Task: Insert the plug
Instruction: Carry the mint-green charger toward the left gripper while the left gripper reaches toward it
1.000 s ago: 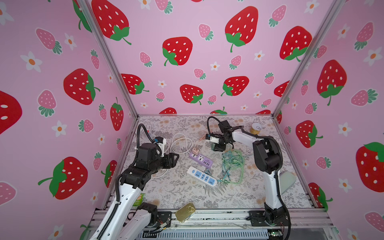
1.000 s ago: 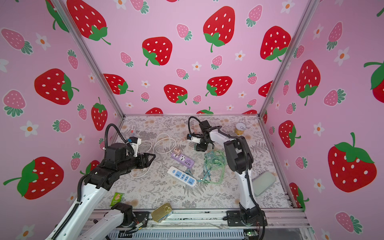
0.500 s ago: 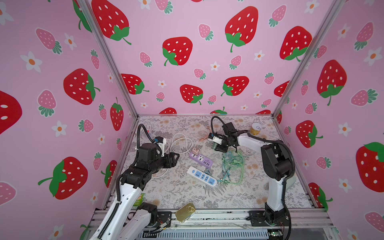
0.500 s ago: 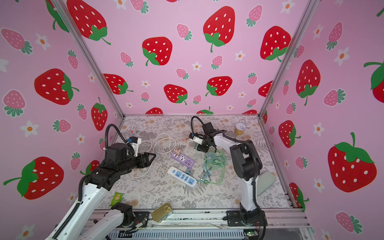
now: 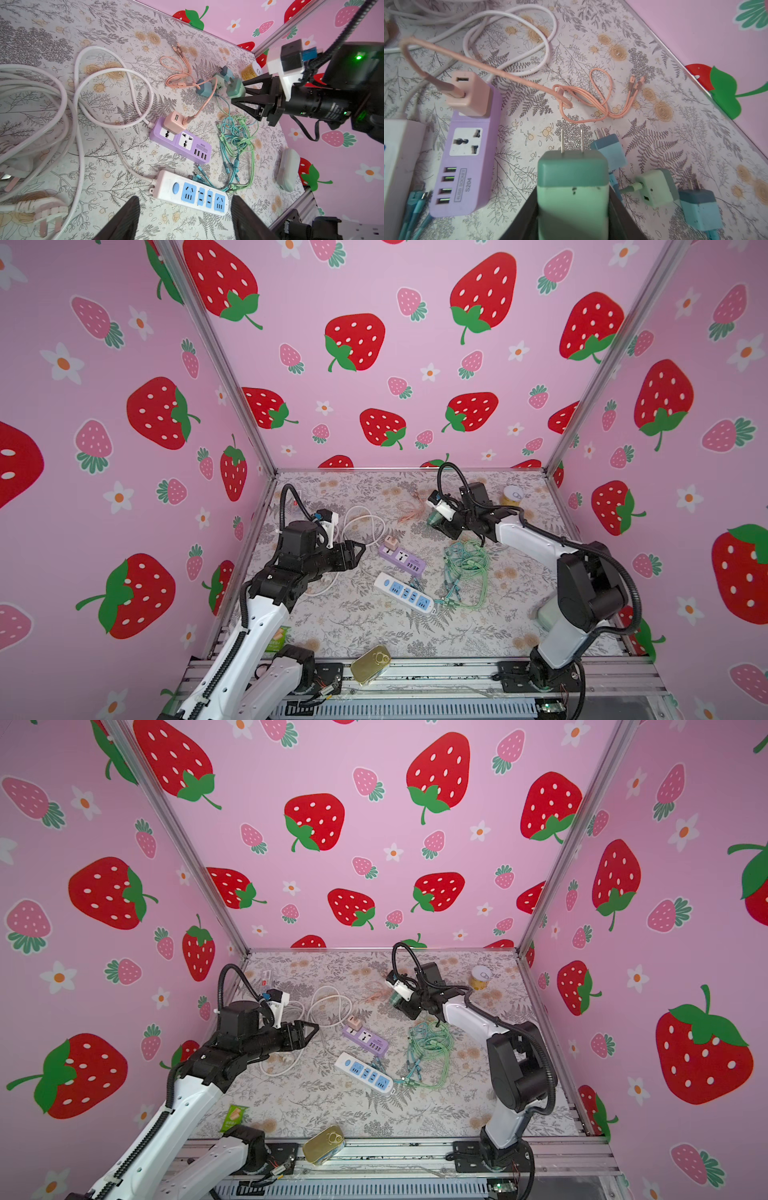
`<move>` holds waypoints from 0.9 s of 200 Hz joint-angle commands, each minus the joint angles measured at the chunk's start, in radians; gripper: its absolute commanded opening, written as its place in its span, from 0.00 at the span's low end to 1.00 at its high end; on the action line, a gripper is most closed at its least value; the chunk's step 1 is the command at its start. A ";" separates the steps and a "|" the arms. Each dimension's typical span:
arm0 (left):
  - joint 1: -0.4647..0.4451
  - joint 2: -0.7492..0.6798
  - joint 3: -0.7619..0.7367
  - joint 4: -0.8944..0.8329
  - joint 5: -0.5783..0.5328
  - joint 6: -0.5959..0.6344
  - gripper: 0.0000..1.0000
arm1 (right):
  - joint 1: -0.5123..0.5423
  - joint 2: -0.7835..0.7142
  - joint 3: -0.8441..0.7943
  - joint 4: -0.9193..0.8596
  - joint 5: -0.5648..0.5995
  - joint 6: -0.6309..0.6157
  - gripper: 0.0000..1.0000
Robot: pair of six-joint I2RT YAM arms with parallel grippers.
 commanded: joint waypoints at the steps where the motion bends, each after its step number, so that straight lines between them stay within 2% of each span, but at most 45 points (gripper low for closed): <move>1: 0.005 0.013 0.056 0.046 0.055 -0.017 0.74 | 0.009 -0.105 -0.054 0.096 -0.015 0.069 0.29; 43: 0.005 0.083 0.117 0.097 0.154 -0.032 0.75 | 0.034 -0.274 -0.167 0.196 -0.055 0.071 0.29; 89: 0.003 0.170 0.133 0.286 0.361 -0.130 0.75 | 0.104 -0.378 -0.259 0.274 -0.104 0.058 0.30; 102: 0.003 0.188 0.129 0.364 0.422 -0.181 0.75 | 0.124 -0.397 -0.281 0.301 -0.125 0.060 0.30; 121: 0.002 0.204 0.125 0.441 0.448 -0.229 0.76 | 0.157 -0.410 -0.297 0.315 -0.143 0.046 0.30; 180: -0.005 0.279 0.176 0.438 0.585 -0.210 0.76 | 0.233 -0.410 -0.296 0.351 -0.168 0.030 0.30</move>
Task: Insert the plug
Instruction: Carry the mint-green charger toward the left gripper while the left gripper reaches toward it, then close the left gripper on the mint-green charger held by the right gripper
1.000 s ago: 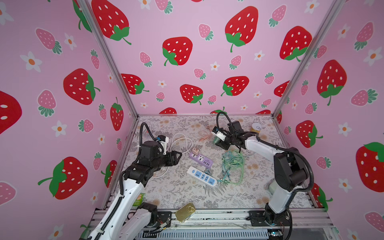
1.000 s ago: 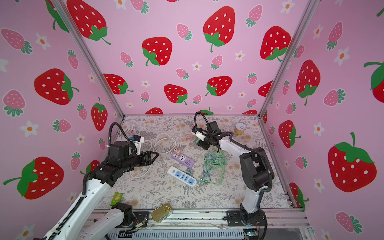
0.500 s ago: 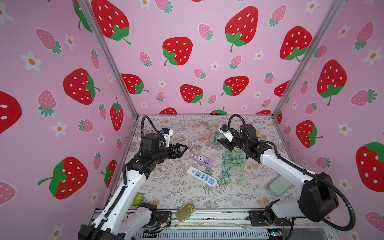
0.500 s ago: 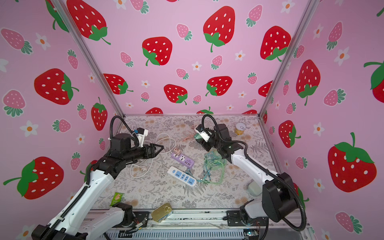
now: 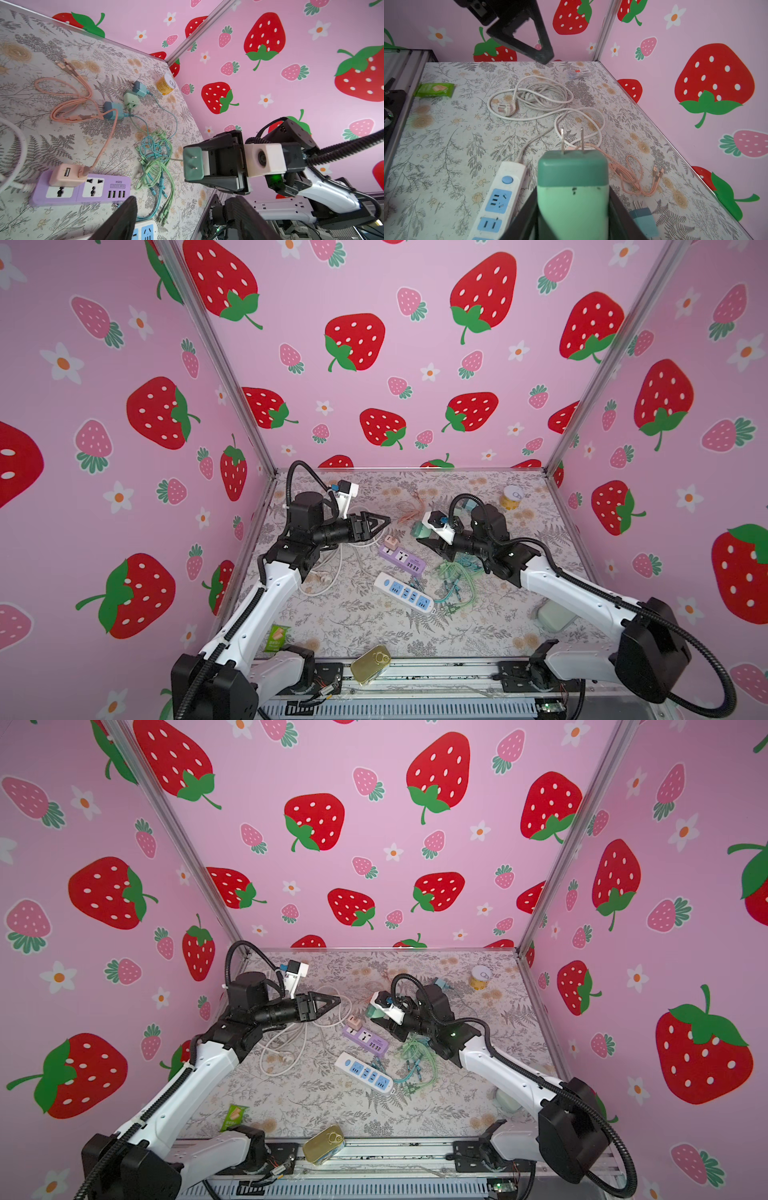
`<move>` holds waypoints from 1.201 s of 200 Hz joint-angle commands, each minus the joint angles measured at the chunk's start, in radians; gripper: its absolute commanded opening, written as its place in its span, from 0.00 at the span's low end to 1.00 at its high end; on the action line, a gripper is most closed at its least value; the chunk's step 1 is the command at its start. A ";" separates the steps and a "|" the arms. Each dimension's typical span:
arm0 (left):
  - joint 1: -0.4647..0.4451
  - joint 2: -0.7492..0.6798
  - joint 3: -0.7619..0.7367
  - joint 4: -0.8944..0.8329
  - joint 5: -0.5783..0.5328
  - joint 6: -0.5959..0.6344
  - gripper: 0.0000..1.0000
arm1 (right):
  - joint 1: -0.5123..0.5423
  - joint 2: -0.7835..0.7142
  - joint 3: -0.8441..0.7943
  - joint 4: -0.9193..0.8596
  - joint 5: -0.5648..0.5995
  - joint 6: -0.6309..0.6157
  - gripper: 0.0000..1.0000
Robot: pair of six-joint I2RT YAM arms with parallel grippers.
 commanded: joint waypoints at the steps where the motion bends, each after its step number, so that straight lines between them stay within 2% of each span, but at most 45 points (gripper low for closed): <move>1: -0.006 0.025 0.053 0.039 0.114 -0.008 0.76 | 0.022 -0.025 0.001 0.056 -0.036 -0.017 0.30; 35: -0.030 0.058 0.055 0.094 0.155 -0.052 0.76 | 0.046 -0.013 0.025 0.047 -0.026 -0.030 0.30; 92: -0.096 0.108 0.108 -0.021 0.127 0.033 0.75 | 0.072 0.003 0.070 -0.017 -0.004 -0.085 0.31; 149: -0.144 0.158 0.152 -0.121 0.093 0.090 0.68 | 0.087 -0.006 0.080 -0.022 0.009 -0.098 0.31; 205: -0.165 0.181 0.185 -0.182 0.062 0.125 0.51 | 0.102 0.002 0.091 -0.041 0.050 -0.113 0.32; 240: -0.166 0.181 0.183 -0.184 0.083 0.130 0.49 | 0.107 0.008 0.092 -0.044 0.076 -0.121 0.32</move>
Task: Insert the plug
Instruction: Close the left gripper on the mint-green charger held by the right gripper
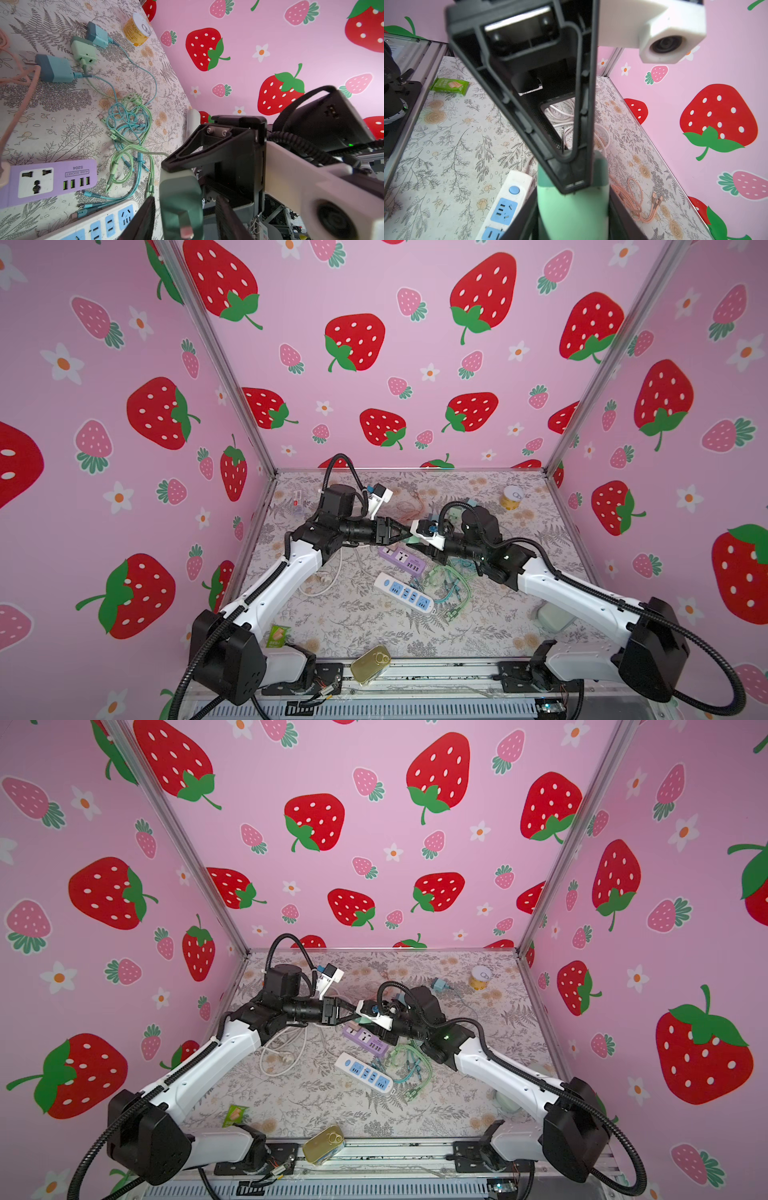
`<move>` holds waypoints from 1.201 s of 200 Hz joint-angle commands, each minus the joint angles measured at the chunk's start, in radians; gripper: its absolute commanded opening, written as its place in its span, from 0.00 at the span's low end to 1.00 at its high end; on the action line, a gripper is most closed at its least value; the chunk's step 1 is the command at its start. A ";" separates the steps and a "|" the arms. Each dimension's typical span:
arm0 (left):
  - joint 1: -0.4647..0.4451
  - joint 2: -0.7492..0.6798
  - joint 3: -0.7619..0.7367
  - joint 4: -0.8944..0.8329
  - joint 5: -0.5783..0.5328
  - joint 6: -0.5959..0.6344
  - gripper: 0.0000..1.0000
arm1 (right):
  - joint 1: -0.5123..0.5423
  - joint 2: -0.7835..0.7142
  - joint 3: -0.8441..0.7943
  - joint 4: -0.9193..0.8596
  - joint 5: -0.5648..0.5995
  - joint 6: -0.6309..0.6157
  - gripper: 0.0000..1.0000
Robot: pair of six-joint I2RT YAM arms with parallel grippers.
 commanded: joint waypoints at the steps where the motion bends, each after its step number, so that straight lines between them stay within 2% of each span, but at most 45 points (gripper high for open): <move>1: -0.003 0.003 0.039 -0.017 0.019 0.023 0.49 | 0.009 0.007 0.032 0.003 0.019 -0.028 0.32; 103: -0.010 0.013 0.050 -0.042 0.034 0.034 0.32 | 0.023 0.016 0.041 -0.017 0.047 -0.043 0.34; 114: -0.011 0.014 0.050 -0.039 0.031 0.035 0.28 | 0.025 0.018 0.040 -0.017 0.050 -0.039 0.34; 138: -0.011 0.015 0.049 -0.033 0.027 0.032 0.12 | 0.024 0.018 0.044 -0.026 0.061 -0.014 0.36; 154: -0.011 0.013 0.049 -0.026 0.024 0.031 0.10 | 0.024 0.013 0.051 -0.043 0.060 -0.004 0.39; 170: -0.011 0.011 0.048 -0.018 0.016 0.032 0.07 | 0.025 -0.002 0.041 -0.040 0.066 0.000 0.47; 173: -0.011 0.009 0.049 -0.017 0.015 0.032 0.03 | 0.024 -0.006 0.038 -0.038 0.067 0.002 0.48; 179: -0.010 0.009 0.050 -0.015 0.008 0.032 0.00 | 0.024 -0.016 0.030 -0.033 0.071 0.005 0.51; 186: -0.011 0.007 0.049 -0.010 0.002 0.031 0.00 | 0.024 -0.028 0.017 -0.021 0.078 0.009 0.51; 190: -0.011 0.007 0.047 -0.007 -0.001 0.031 0.00 | 0.024 -0.037 0.010 -0.013 0.081 0.014 0.55; 209: -0.011 0.011 0.050 0.010 -0.009 0.023 0.00 | 0.023 -0.076 -0.024 0.010 0.093 0.031 0.63; 240: -0.011 0.021 0.053 0.040 -0.013 0.008 0.00 | 0.023 -0.129 -0.050 0.014 0.121 0.065 0.70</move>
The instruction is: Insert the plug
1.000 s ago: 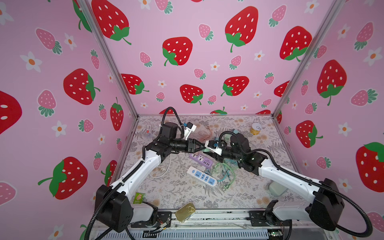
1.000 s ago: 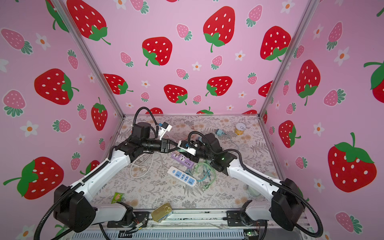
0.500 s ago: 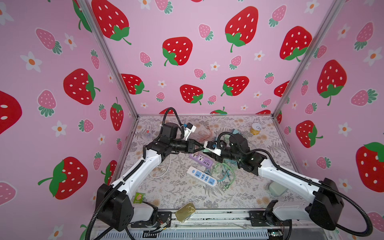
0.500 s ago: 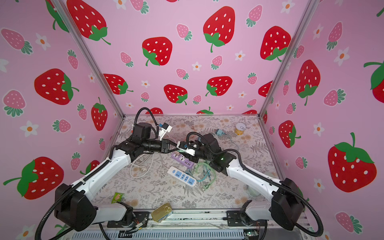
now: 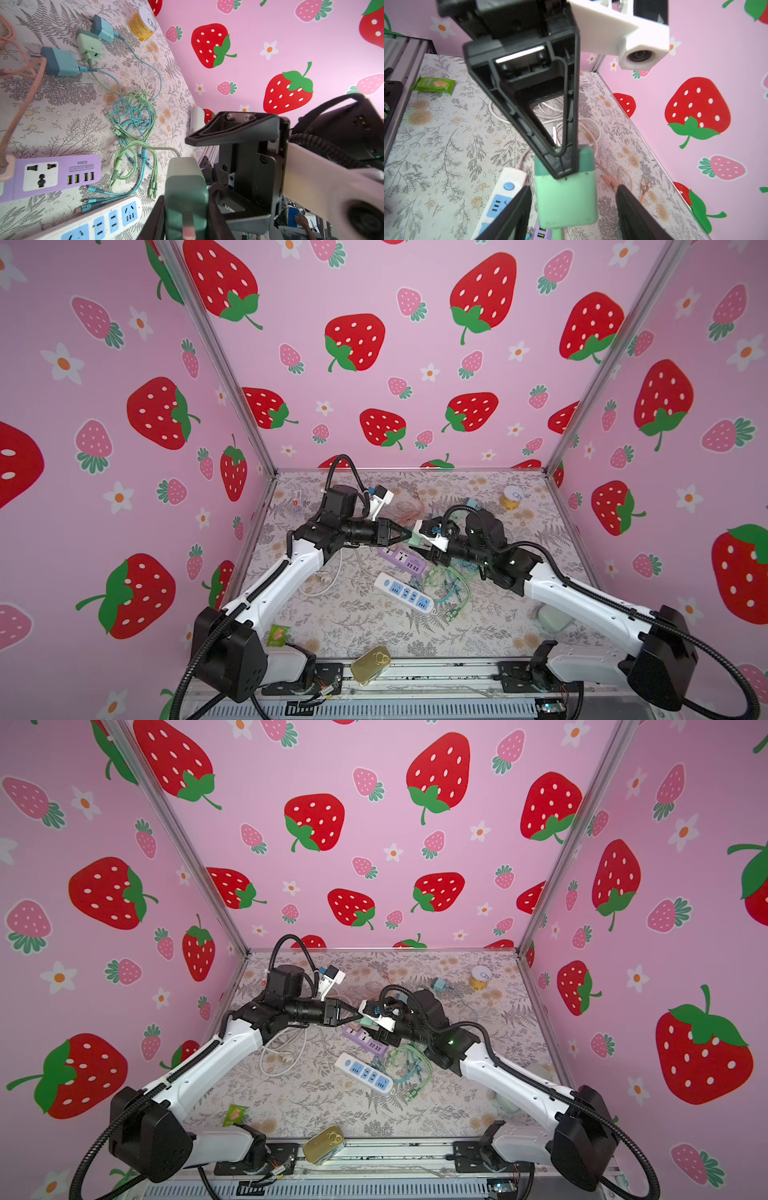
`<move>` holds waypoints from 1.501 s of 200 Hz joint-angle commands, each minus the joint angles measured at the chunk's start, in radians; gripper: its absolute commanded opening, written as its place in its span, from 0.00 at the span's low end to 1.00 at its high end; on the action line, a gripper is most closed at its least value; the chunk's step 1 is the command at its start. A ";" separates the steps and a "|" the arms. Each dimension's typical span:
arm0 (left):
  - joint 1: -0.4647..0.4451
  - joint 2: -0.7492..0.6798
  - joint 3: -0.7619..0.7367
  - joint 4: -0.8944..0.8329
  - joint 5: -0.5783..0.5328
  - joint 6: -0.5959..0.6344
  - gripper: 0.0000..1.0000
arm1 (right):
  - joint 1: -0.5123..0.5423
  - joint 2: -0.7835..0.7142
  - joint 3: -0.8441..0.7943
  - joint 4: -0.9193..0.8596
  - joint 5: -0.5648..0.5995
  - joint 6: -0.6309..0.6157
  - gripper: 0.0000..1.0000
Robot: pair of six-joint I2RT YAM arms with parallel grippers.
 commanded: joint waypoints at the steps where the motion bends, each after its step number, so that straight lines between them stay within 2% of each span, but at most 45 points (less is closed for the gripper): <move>1: -0.004 0.008 0.048 0.056 0.009 -0.001 0.00 | 0.004 -0.052 -0.021 0.033 0.028 0.036 0.70; 24: -0.004 0.011 0.052 0.073 0.002 -0.001 0.00 | -0.003 -0.102 -0.036 0.037 0.051 0.092 0.72; 72: -0.004 0.022 0.052 0.170 0.011 -0.015 0.00 | -0.035 -0.192 -0.059 0.043 0.043 0.288 0.73; 115: -0.003 0.022 0.032 0.317 0.013 -0.072 0.00 | -0.070 -0.256 -0.121 0.138 -0.114 0.449 0.74; 157: -0.005 -0.003 -0.012 0.474 -0.012 -0.108 0.00 | -0.092 -0.297 -0.219 0.291 -0.200 0.624 0.74; 180: -0.006 -0.011 -0.057 0.616 -0.015 -0.162 0.00 | -0.116 -0.285 -0.270 0.398 -0.277 0.735 0.72; 232: -0.023 -0.025 -0.132 0.857 -0.042 -0.242 0.00 | -0.178 -0.206 -0.362 0.714 -0.349 0.994 0.67; 269: -0.049 -0.032 -0.163 0.979 -0.038 -0.257 0.00 | -0.194 -0.134 -0.363 0.843 -0.373 1.079 0.67; 300: -0.068 -0.042 -0.179 1.017 -0.033 -0.246 0.00 | -0.214 -0.087 -0.357 0.946 -0.379 1.141 0.66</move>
